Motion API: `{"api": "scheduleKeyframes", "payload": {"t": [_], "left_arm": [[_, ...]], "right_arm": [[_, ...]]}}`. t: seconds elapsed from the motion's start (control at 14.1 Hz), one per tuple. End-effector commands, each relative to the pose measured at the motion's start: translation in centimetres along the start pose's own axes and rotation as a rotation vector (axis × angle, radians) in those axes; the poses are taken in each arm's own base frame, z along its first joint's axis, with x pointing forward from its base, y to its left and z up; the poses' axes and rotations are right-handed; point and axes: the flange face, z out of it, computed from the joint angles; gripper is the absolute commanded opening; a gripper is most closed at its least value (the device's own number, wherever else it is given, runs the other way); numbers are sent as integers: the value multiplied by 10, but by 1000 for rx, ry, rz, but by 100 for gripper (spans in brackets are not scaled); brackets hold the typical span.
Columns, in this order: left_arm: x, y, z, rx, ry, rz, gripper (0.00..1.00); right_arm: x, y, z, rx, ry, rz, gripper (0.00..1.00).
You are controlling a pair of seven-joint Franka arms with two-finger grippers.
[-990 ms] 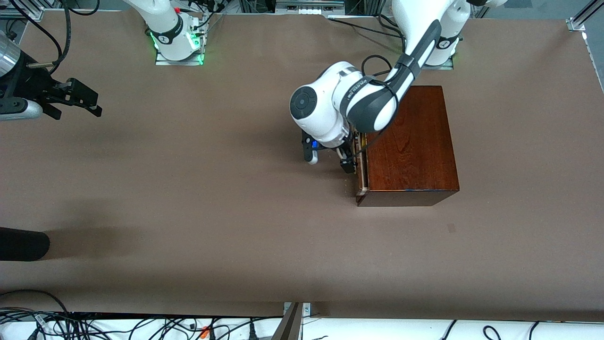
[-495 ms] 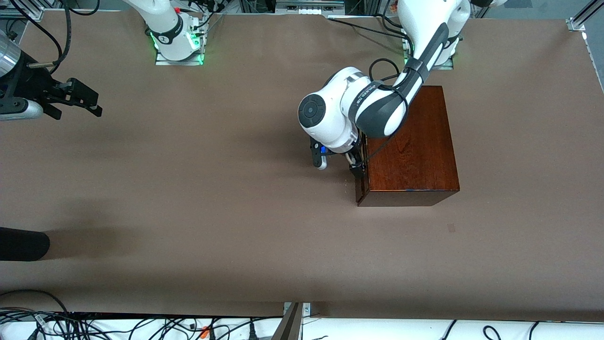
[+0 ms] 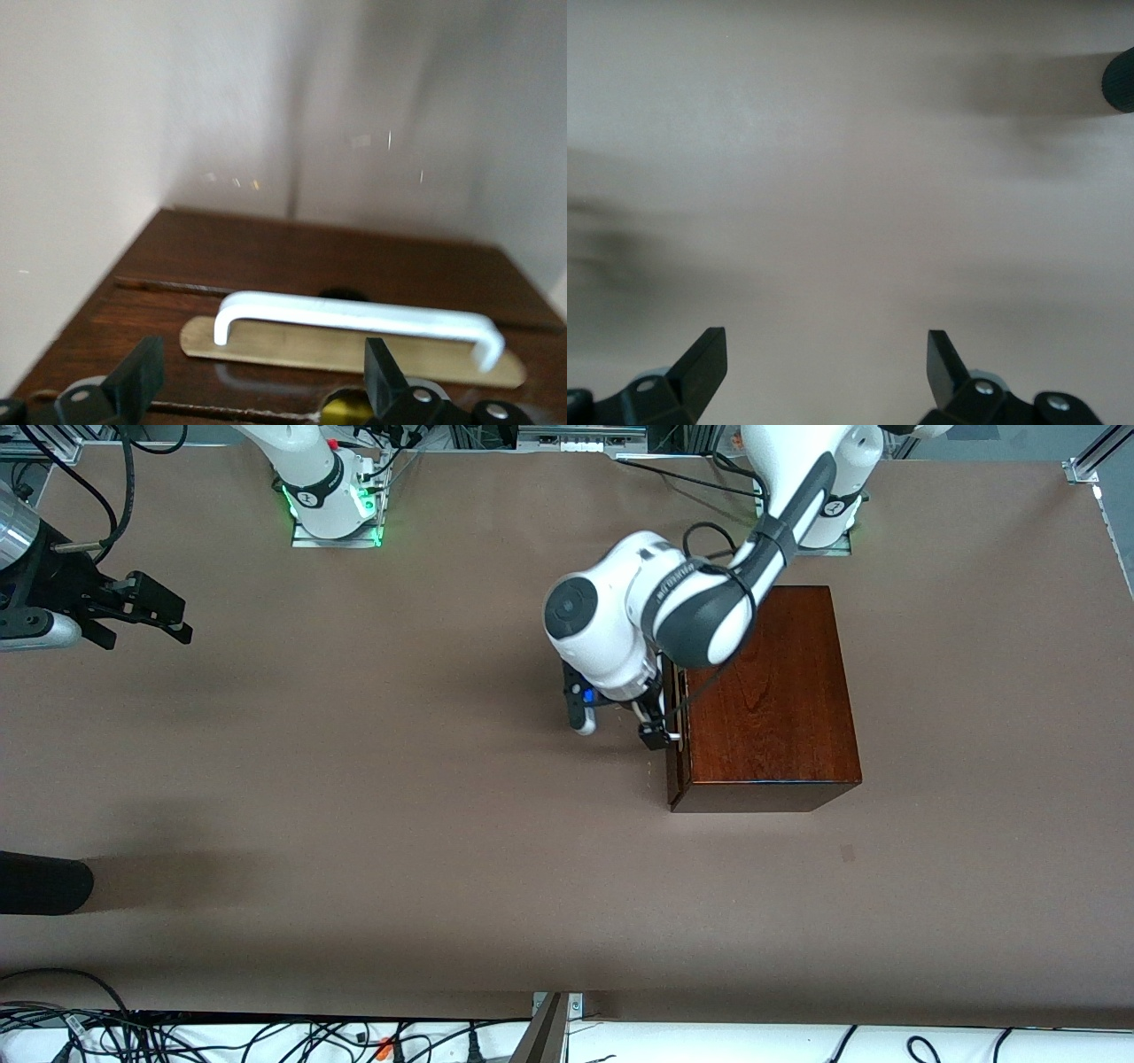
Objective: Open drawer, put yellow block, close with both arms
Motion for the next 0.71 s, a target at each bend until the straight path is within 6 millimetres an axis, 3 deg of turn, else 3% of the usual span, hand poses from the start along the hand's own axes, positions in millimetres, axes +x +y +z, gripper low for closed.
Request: {"api": "scheduleKeyframes", "payload": {"t": [0.0,0.14,0.28,0.49,0.64], "left_arm": [[9,15,-54,49,72,-158,100],[-5,15,-89,30,141,-286,100],[-27,6,-110,-5,187,-342,100],[-80,-23,-142,12,240,-453,100],[-120,-40,-153,2,243,-575,100]], "right_arm": [[0,-1,-7,-3,1,12,100],[0,-1,-6,-3,0,12,100],[0,-1,-6,-3,-2,12,100],[0,-1,-6,-3,-2,12,100],[0,-1,-6,-3,-2,12,100]]}}
